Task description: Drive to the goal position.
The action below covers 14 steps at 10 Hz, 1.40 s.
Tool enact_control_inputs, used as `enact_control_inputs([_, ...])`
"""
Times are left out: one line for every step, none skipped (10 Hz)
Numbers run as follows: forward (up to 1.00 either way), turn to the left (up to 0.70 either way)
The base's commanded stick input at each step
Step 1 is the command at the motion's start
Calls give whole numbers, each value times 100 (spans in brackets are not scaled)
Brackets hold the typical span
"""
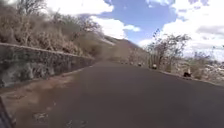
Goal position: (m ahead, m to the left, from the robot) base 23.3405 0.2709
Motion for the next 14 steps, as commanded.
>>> enact_control_inputs([70, 2])
enact_control_inputs([70, 1])
enact_control_inputs([70, 0])
enact_control_inputs([70, 12])
enact_control_inputs([70, 24])
enact_control_inputs([70, 26])
enact_control_inputs([70, 12])
enact_control_inputs([70, 0])
enact_control_inputs([70, 0])
enact_control_inputs([70, 0])
enact_control_inputs([70, 0])
enact_control_inputs([70, 0])
enact_control_inputs([70, 0])
enact_control_inputs([70, 0])
